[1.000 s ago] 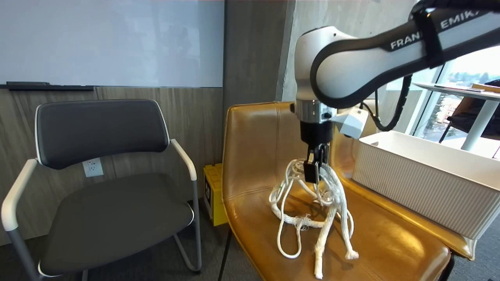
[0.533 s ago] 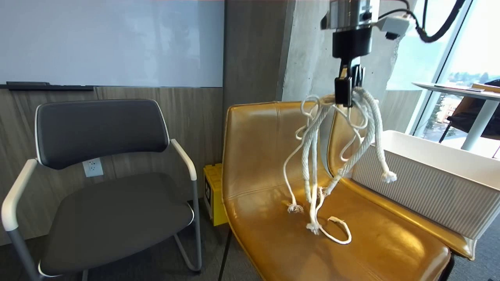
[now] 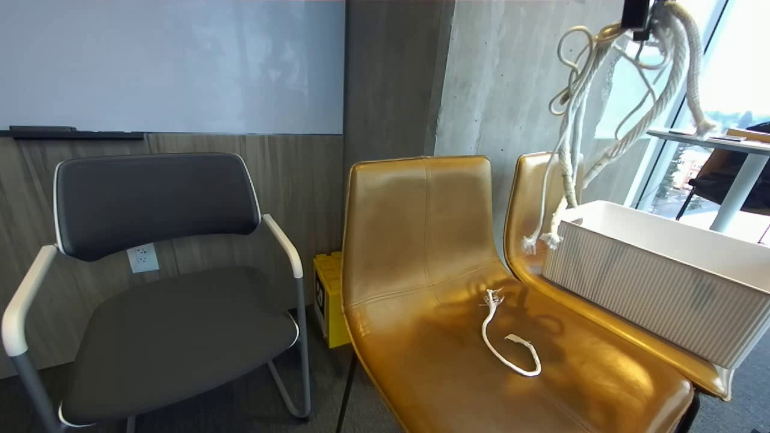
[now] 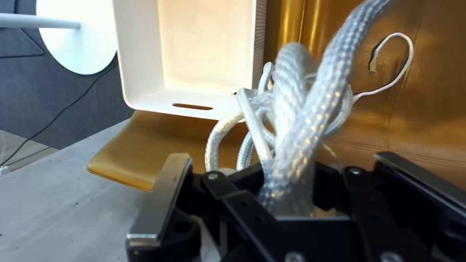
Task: Put the ropes inside the white basket then remove the ropes
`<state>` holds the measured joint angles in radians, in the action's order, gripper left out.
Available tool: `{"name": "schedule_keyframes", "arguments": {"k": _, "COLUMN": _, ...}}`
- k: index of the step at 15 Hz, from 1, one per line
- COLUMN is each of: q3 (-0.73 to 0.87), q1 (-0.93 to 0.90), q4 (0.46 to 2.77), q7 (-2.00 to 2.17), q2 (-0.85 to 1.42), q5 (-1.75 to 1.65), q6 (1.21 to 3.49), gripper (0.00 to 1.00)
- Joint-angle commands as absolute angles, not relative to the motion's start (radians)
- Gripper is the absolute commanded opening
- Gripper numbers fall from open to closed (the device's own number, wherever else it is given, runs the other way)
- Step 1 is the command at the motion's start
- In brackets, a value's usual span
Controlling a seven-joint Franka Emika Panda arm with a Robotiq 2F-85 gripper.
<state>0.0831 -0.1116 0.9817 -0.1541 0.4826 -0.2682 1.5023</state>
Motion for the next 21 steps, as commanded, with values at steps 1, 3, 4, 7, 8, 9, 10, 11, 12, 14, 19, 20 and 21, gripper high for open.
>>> {"name": "schedule_keyframes", "arguments": {"k": 1, "q3": 0.134, "q1": -0.039, "q4": 0.871, "q7": -0.208, "q2": 0.463, "q5": -0.279, "q6": 1.415, "gripper": 0.0}}
{"name": "schedule_keyframes", "arguments": {"k": 3, "q3": 0.166, "q1": 0.025, "q4": 0.821, "q7": -0.265, "q2": 0.462, "q5": -0.27, "q6": 1.385, "gripper": 0.0}}
{"name": "schedule_keyframes", "arguments": {"k": 4, "q3": 0.18, "q1": 0.064, "q4": 0.805, "q7": -0.303, "q2": 0.466, "q5": -0.26, "q6": 1.377, "gripper": 0.0}}
{"name": "schedule_keyframes", "arguments": {"k": 7, "q3": 0.201, "q1": 0.184, "q4": 0.79, "q7": -0.409, "q2": 0.485, "q5": -0.217, "q6": 1.398, "gripper": 0.0}}
{"name": "schedule_keyframes", "arguments": {"k": 8, "q3": 0.195, "q1": 0.209, "q4": 0.807, "q7": -0.437, "q2": 0.491, "q5": -0.201, "q6": 1.407, "gripper": 0.0}}
{"name": "schedule_keyframes", "arguments": {"k": 9, "q3": 0.187, "q1": 0.227, "q4": 0.838, "q7": -0.456, "q2": 0.491, "q5": -0.189, "q6": 1.422, "gripper": 0.0}}
{"name": "schedule_keyframes", "arguments": {"k": 10, "q3": 0.18, "q1": 0.246, "q4": 0.868, "q7": -0.475, "q2": 0.494, "q5": -0.17, "q6": 1.433, "gripper": 0.0}}
{"name": "schedule_keyframes", "arguments": {"k": 11, "q3": 0.176, "q1": 0.261, "q4": 0.893, "q7": -0.489, "q2": 0.498, "q5": -0.15, "q6": 1.441, "gripper": 0.0}}
{"name": "schedule_keyframes", "arguments": {"k": 12, "q3": 0.174, "q1": 0.273, "q4": 0.917, "q7": -0.5, "q2": 0.504, "q5": -0.129, "q6": 1.446, "gripper": 0.0}}
{"name": "schedule_keyframes", "arguments": {"k": 14, "q3": 0.176, "q1": 0.291, "q4": 0.968, "q7": -0.521, "q2": 0.514, "q5": -0.101, "q6": 1.468, "gripper": 0.0}}
{"name": "schedule_keyframes", "arguments": {"k": 19, "q3": 0.182, "q1": 0.318, "q4": 1.111, "q7": -0.568, "q2": 0.505, "q5": -0.091, "q6": 1.595, "gripper": 0.0}}
{"name": "schedule_keyframes", "arguments": {"k": 20, "q3": 0.181, "q1": 0.313, "q4": 1.15, "q7": -0.565, "q2": 0.491, "q5": -0.097, "q6": 1.641, "gripper": 0.0}}
{"name": "schedule_keyframes", "arguments": {"k": 21, "q3": 0.18, "q1": 0.298, "q4": 1.195, "q7": -0.56, "q2": 0.47, "q5": -0.114, "q6": 1.698, "gripper": 0.0}}
